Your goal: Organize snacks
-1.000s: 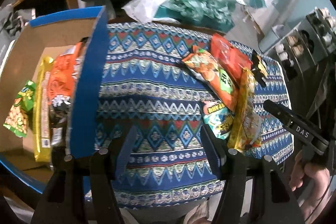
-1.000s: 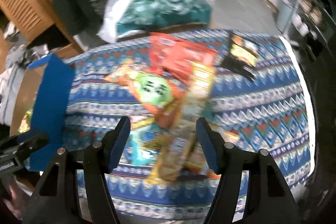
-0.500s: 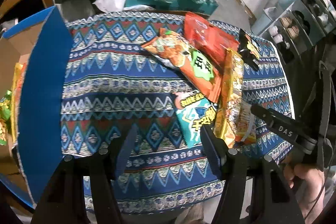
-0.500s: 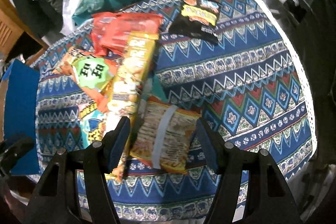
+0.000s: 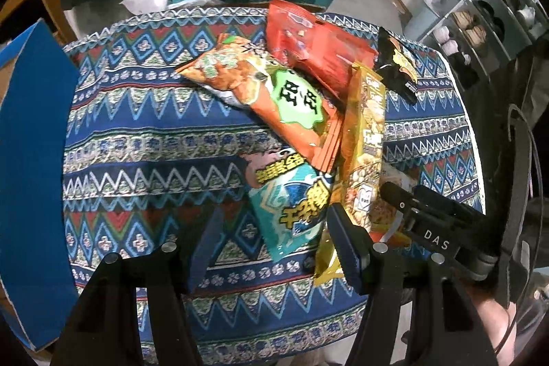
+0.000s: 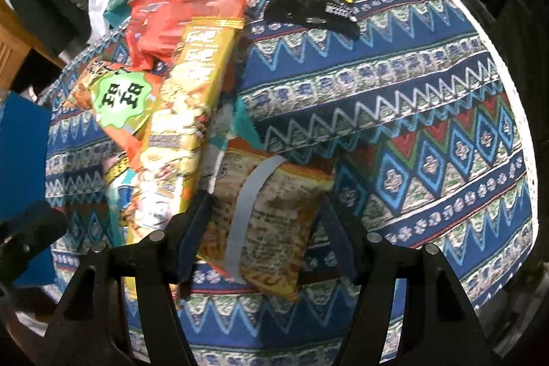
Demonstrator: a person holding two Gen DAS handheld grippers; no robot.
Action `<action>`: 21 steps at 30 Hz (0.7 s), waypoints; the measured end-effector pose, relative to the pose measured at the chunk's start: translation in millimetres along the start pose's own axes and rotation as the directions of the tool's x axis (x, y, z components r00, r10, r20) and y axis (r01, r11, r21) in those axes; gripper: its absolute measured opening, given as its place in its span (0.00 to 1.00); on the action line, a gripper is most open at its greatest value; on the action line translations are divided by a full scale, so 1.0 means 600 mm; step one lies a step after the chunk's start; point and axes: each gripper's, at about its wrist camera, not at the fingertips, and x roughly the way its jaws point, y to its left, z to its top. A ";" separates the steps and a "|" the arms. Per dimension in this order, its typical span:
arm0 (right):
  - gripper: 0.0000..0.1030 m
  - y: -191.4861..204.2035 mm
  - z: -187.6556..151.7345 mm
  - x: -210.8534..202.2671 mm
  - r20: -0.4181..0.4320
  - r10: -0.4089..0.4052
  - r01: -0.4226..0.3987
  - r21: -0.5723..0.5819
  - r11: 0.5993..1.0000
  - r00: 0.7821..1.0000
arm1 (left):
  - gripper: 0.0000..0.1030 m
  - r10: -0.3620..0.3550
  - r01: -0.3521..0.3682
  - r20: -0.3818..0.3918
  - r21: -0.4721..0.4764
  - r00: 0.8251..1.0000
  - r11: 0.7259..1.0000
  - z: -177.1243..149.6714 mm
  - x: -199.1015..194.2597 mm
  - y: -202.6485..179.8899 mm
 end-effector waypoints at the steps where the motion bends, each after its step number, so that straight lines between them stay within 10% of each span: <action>1: 0.64 -0.005 0.000 -0.001 0.005 -0.012 0.012 -0.005 1.000 1.000 | 0.63 -0.003 0.003 -0.003 0.002 1.000 1.000 0.003 0.003 -0.005; 21: 0.67 -0.102 0.010 -0.019 0.052 -0.021 0.016 0.080 0.997 0.998 | 0.67 -0.030 0.031 -0.028 0.030 0.999 0.999 0.042 0.049 -0.093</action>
